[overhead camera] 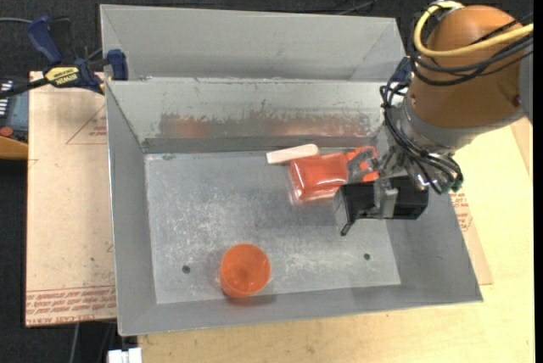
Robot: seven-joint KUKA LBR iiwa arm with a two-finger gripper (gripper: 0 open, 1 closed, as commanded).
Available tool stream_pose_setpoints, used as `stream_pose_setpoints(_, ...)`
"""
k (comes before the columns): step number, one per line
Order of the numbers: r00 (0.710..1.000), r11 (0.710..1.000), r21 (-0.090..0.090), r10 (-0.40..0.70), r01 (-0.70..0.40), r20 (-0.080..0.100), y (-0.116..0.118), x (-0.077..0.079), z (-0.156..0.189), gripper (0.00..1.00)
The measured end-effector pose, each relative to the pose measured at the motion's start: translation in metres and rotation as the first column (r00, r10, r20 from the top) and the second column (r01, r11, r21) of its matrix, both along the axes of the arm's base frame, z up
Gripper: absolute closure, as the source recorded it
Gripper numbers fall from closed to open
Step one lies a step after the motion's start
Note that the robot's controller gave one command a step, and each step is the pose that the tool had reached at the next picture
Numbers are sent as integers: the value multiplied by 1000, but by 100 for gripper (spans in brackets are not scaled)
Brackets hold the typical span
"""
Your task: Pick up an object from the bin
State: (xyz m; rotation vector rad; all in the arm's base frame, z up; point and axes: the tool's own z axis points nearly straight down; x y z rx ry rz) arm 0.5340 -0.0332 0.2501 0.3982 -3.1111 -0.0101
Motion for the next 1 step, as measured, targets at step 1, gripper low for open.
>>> stream_pose_setpoints(1,976,976,1,216,-216,3,-29,36,23,100)
